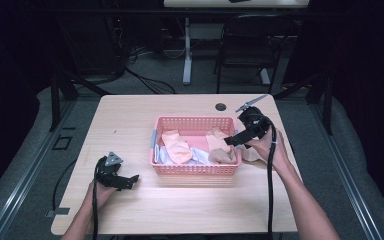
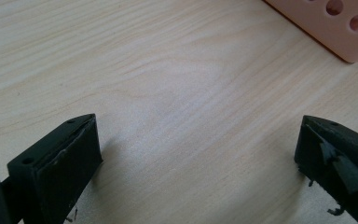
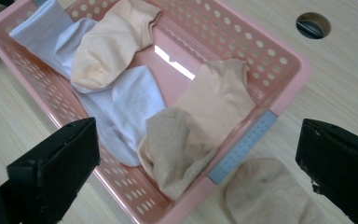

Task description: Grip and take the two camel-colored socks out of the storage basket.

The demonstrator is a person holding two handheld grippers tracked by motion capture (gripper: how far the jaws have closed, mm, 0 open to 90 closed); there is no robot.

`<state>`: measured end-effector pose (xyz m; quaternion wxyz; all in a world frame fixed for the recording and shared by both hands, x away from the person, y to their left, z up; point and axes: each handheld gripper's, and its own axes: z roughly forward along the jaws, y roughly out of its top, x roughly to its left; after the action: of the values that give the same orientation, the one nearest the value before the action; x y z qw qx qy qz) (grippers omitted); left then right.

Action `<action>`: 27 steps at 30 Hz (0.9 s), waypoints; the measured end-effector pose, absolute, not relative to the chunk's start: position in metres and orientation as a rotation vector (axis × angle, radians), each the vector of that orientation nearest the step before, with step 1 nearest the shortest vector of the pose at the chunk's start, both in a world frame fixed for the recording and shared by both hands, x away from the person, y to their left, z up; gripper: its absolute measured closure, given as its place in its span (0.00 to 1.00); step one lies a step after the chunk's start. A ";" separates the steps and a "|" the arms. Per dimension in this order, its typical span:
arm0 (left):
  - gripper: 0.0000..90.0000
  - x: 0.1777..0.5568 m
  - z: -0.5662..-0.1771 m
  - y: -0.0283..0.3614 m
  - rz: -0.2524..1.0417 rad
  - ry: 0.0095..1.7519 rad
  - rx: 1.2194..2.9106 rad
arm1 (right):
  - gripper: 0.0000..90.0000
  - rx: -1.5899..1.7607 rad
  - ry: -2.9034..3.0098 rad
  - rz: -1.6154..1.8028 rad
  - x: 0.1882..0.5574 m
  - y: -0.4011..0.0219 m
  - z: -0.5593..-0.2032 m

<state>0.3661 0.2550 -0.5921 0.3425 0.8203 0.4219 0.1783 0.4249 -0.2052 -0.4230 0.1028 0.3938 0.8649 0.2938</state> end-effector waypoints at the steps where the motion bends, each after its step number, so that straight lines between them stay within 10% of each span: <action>1: 0.00 0.366 -0.592 0.255 0.463 1.097 2.132 | 0.00 1.158 2.558 0.876 0.425 -0.201 -0.424; 27: 0.00 0.366 -0.592 0.255 0.464 1.095 2.132 | 0.03 1.143 2.803 0.623 0.451 -0.153 -0.486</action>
<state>0.3661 0.2550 -0.5922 0.3429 0.8204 0.4213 0.1784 0.4513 -0.1526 -0.4860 0.0255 0.3696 0.9067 0.2016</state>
